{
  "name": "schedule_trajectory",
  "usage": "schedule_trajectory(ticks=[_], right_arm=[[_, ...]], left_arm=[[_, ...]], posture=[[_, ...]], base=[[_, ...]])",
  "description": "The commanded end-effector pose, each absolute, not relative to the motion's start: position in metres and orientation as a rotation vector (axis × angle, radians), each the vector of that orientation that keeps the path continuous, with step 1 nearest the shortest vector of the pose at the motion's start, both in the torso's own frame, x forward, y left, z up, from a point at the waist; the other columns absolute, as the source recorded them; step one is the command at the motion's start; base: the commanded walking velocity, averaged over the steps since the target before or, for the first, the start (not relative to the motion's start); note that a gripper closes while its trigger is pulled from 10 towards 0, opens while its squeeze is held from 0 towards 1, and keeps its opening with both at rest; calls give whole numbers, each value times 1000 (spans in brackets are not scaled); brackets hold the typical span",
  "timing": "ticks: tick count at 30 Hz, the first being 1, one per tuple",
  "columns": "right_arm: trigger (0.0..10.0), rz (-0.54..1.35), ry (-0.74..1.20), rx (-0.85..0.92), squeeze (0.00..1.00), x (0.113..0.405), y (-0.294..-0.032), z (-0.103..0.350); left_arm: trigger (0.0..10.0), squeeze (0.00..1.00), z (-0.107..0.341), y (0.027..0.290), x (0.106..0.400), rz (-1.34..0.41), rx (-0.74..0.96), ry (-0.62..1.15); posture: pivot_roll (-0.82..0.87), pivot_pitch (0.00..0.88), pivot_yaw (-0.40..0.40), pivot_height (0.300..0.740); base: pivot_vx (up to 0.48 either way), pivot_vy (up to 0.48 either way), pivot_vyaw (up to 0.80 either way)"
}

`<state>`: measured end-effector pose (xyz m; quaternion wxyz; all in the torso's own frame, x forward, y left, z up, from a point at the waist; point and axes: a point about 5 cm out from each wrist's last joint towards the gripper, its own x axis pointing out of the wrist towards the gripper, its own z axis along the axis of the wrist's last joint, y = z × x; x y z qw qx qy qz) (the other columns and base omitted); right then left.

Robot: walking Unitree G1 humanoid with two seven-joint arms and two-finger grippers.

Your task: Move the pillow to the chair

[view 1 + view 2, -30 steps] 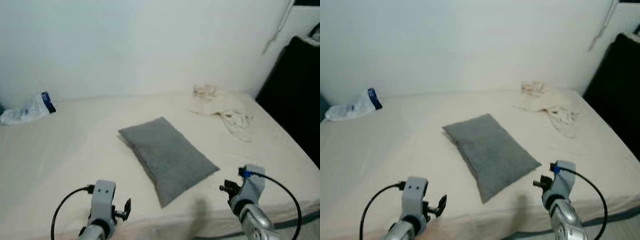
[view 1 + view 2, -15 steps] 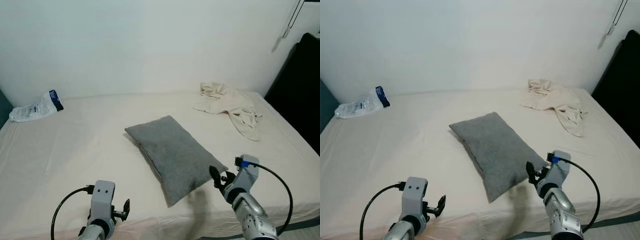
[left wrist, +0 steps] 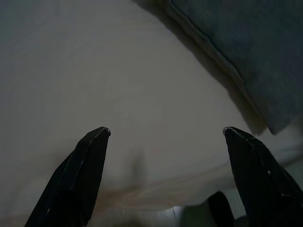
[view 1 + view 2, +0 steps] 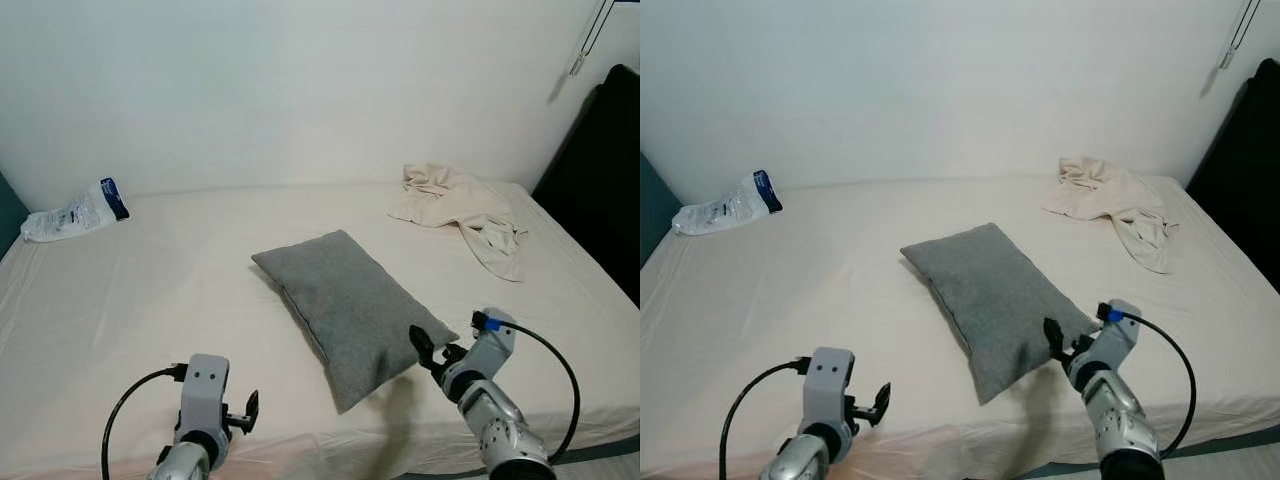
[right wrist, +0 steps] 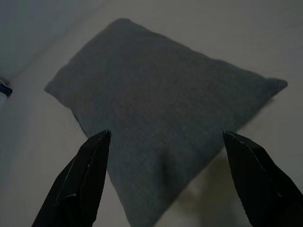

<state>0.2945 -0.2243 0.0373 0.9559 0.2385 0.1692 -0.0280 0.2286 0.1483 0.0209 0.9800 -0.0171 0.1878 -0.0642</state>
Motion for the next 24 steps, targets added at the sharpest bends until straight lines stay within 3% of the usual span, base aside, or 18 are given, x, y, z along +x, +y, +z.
schedule_trajectory(ticks=[1, 2, 24], right_arm=[[10000, -68, 359, 516, 1000, 294, -225, 35], [10000, -56, 363, 530, 0, 297, -226, 37], [10000, -54, 335, 560, 0, 304, -234, 46]], left_arm=[[10000, 0, 17, 154, 228, -99, -39, 395], [10000, 0, 20, 160, 235, -63, -44, 384], [10000, 0, 18, 167, 241, -2, -89, 394]], posture=[[-30, 71, 12, 740], [-32, 71, 12, 735], [-42, 74, 7, 630]], base=[[0, 0, 0], [0, 0, 0], [0, 0, 0]])
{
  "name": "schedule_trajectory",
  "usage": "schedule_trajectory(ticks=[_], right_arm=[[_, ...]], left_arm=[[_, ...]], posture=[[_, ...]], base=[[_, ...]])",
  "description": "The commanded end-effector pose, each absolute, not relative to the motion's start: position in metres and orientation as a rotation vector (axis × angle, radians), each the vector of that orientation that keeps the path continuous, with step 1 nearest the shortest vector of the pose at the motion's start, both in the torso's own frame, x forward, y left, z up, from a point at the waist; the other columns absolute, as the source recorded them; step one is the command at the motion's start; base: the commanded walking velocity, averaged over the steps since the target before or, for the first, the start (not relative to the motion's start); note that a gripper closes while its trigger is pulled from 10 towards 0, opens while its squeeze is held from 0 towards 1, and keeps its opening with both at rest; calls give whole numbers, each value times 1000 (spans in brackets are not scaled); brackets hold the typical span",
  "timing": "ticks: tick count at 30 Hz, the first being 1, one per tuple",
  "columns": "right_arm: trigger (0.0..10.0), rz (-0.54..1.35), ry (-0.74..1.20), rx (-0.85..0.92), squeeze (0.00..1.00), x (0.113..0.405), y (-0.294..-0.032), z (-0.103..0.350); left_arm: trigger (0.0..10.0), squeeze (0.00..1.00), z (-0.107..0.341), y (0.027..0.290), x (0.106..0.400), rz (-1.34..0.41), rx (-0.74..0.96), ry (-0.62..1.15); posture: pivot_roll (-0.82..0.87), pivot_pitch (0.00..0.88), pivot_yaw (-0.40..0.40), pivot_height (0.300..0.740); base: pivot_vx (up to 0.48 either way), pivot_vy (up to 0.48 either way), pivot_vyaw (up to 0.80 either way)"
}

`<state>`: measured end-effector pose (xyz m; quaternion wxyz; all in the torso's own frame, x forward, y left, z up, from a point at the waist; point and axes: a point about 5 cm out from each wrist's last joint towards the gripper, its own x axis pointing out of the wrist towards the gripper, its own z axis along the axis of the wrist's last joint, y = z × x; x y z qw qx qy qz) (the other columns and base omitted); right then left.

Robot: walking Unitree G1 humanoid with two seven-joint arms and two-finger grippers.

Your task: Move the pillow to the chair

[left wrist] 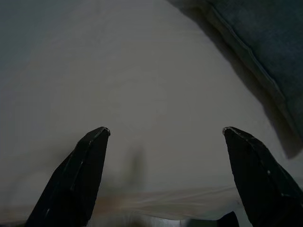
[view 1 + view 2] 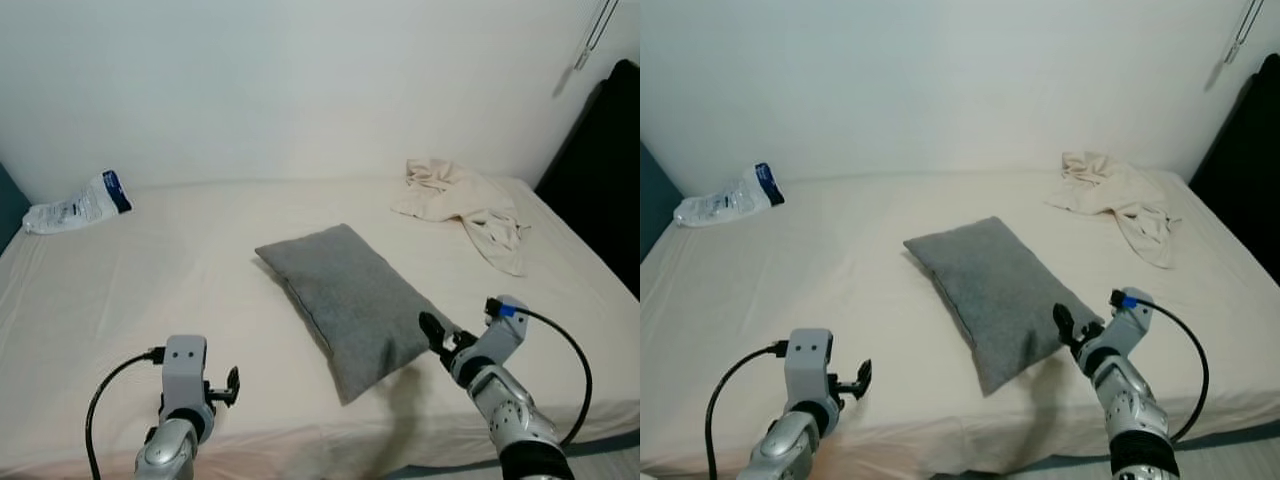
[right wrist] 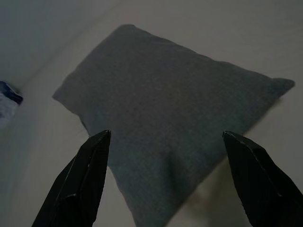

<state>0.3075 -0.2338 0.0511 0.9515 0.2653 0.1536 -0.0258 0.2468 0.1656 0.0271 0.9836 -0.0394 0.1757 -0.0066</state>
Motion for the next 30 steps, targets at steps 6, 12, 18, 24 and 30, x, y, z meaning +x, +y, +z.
schedule_trajectory(ticks=[6, 12, 18, 24, 30], right_arm=[[10000, -45, 312, 588, 0, 309, -231, 49], [10000, -45, 282, 616, 0, 311, -231, 52], [10000, -24, 188, 671, 0, 319, -239, 67], [10000, 17, 124, 769, 0, 327, -239, 74], [10000, -31, 213, 856, 0, 325, -231, 53]], left_arm=[[10000, 0, 17, 166, 240, -5, -91, 396], [10000, 0, 17, 166, 240, -5, -90, 396], [10000, 0, 18, 166, 240, -8, -86, 392], [10000, 0, 20, 165, 239, -28, -79, 389], [10000, 0, 25, 171, 231, -35, -59, 387]], posture=[[-38, 75, 8, 595], [-33, 72, 8, 586], [-29, 69, 13, 586], [-18, 91, 44, 586], [21, 129, 61, 586]], base=[[0, 0, 0], [0, 0, 0], [0, 0, 0], [0, 0, 0], [0, 0, 0]])
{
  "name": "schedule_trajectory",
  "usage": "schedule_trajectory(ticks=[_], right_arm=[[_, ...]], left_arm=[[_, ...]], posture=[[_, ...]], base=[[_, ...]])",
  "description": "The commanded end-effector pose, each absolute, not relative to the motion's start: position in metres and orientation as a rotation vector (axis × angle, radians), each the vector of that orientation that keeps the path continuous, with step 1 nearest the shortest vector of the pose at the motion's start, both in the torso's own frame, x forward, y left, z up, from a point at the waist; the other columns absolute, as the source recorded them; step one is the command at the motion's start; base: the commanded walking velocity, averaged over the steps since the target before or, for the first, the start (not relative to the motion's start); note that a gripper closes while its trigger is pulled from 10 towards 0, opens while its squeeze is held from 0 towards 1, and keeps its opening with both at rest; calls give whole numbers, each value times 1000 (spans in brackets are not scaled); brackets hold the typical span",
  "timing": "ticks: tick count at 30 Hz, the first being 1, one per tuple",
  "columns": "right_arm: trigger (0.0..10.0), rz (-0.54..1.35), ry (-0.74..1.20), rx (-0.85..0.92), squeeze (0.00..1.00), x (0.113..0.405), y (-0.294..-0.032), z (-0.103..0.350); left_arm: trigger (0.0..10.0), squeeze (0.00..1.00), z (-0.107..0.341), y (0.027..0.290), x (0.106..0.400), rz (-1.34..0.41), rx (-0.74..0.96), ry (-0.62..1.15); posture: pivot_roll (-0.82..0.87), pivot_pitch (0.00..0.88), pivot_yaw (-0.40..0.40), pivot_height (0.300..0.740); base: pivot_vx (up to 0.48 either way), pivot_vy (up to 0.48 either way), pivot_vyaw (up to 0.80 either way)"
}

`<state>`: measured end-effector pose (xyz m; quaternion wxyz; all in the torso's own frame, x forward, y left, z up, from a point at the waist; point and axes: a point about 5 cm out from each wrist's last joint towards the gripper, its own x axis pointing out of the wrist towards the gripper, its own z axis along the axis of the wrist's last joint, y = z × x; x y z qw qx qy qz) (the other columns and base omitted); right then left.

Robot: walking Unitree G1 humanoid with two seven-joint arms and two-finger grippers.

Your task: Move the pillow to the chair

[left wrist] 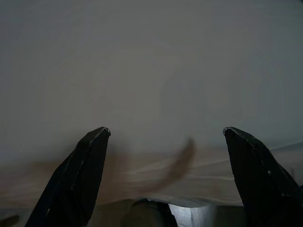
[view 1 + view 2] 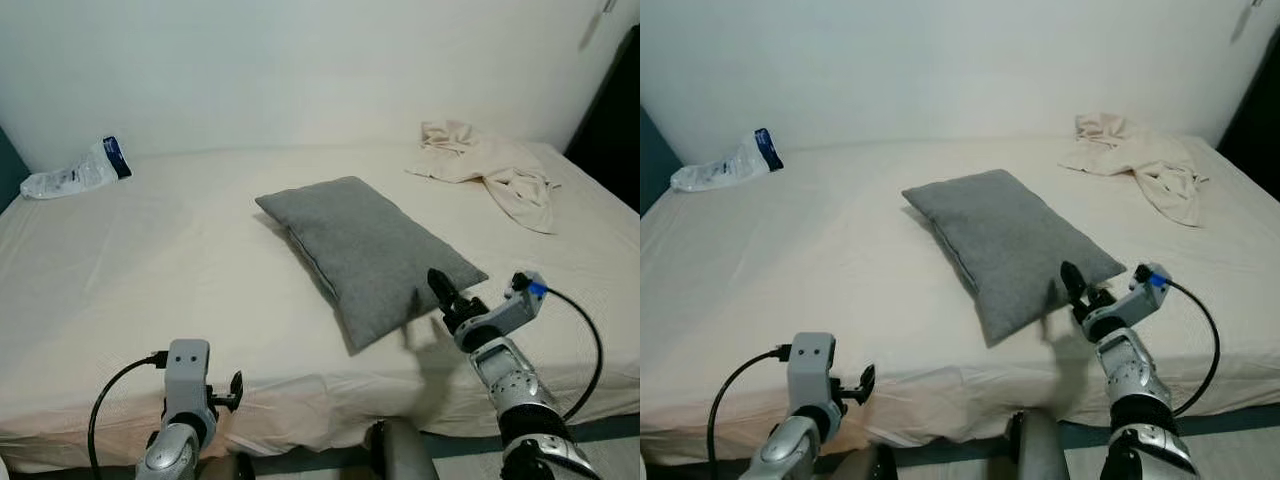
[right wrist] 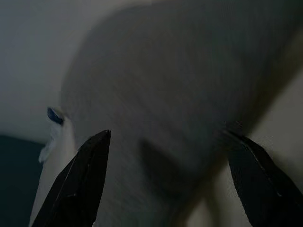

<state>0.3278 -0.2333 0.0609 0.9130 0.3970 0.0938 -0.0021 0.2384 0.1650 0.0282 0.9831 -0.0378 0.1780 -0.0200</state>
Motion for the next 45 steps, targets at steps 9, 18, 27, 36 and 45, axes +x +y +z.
schedule_trajectory(ticks=[9, 18, 27, 36, 45], right_arm=[[10000, -62, 140, 898, 0, 334, -241, 64], [10000, -114, 129, 1000, 0, 330, -253, 62], [0, -6, 181, 1104, 0, 333, -220, 54], [0, 132, 143, 1101, 0, 348, -197, 71], [0, 183, 92, 1070, 0, 353, -200, 82]], left_arm=[[10000, 0, 35, 189, 208, -10, -26, 395], [10000, 0, 42, 181, 192, -24, -31, 403], [10000, 0, 55, 189, 182, -4, -19, 409], [10000, 0, 59, 183, 183, -6, -27, 412], [10000, 0, 58, 181, 189, -6, -35, 410]], posture=[[100, 197, 84, 586], [154, 239, 84, 586], [205, 263, 85, 586], [198, 265, 81, 586], [173, 250, 74, 586]], base=[[0, 0, 0], [0, 0, 0], [0, 0, 0], [0, 0, 0], [0, 0, 0]])
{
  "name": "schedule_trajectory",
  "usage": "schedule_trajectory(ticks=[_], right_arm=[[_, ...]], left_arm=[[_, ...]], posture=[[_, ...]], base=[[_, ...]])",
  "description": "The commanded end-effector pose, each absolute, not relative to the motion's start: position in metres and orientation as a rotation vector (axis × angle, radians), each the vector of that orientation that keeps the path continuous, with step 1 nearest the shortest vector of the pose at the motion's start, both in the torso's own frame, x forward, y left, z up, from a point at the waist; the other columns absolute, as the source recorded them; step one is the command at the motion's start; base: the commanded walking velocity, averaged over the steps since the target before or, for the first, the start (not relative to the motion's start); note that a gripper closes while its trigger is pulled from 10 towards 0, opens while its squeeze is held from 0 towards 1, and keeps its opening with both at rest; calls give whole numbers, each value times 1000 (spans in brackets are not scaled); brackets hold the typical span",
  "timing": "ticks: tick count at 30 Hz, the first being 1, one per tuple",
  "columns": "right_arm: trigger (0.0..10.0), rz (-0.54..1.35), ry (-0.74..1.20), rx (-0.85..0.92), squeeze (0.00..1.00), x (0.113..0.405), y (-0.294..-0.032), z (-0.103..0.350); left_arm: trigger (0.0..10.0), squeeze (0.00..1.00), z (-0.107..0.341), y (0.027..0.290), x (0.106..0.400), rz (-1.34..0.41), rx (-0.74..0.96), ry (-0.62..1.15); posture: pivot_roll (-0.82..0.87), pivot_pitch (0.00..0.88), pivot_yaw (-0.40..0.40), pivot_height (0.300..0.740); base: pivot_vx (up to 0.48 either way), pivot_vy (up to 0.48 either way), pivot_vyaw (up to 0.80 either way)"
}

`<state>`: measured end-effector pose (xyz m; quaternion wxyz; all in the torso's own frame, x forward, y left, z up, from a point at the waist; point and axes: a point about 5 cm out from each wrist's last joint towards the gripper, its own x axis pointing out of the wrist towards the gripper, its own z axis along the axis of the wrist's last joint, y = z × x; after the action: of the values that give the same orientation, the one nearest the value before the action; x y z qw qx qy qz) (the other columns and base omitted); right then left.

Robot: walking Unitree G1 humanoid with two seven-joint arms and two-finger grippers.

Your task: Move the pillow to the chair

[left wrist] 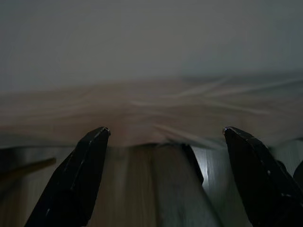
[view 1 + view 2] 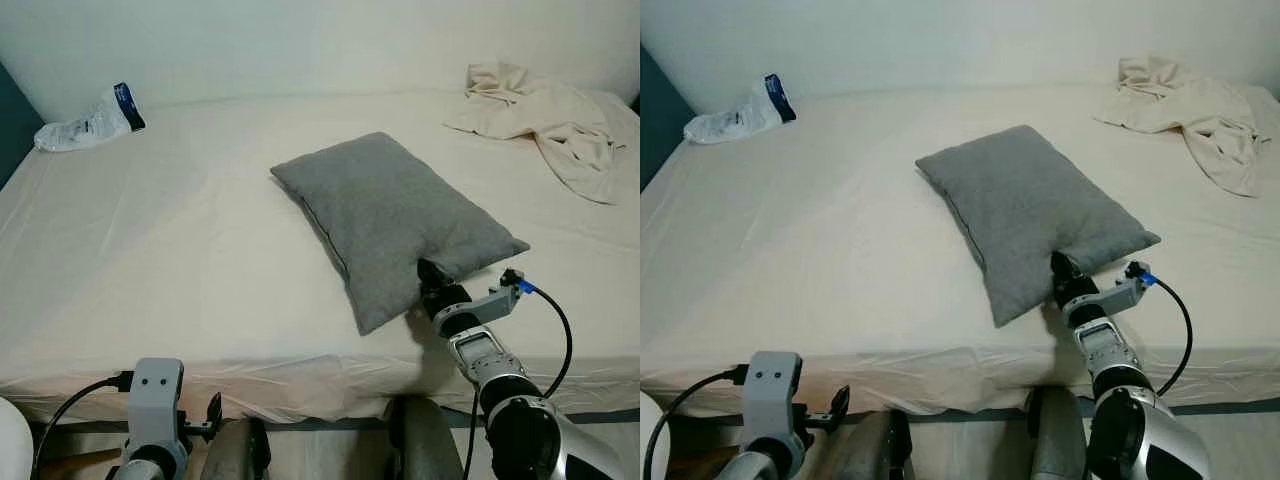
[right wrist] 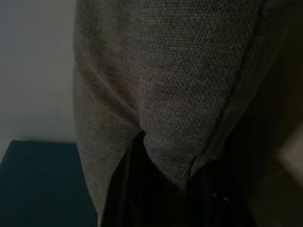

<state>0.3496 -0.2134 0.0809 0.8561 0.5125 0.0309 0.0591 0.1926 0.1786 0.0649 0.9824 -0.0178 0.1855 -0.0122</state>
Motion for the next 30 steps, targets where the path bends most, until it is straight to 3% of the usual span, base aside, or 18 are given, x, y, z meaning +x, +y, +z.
schedule_trajectory(ticks=[1, 12, 15, 22, 30], right_arm=[[0, 194, 86, 1060, 0, 354, -200, 85], [0, 321, 99, 888, 0, 366, -184, 103], [0, 454, 25, 805, 0, 371, -174, 121], [0, 634, -89, 743, 0, 369, -159, 144], [0, 709, -146, 695, 0, 363, -154, 159]], left_arm=[[10000, 0, 58, 180, 191, -7, -37, 408], [10000, 0, 60, 170, 220, -15, -64, 348], [10000, 0, 61, 172, 232, 3, -68, 324], [10000, 0, 61, 180, 257, 55, -72, 287], [10000, 0, 67, 178, 277, 61, -85, 241]], posture=[[166, 245, 73, 586], [117, 168, 36, 586], [96, 132, 20, 586], [67, 66, 20, 620], [38, 32, 18, 659]], base=[[0, 0, 0], [0, 0, 0], [0, 0, 0], [0, 0, 0], [0, 0, 0]])
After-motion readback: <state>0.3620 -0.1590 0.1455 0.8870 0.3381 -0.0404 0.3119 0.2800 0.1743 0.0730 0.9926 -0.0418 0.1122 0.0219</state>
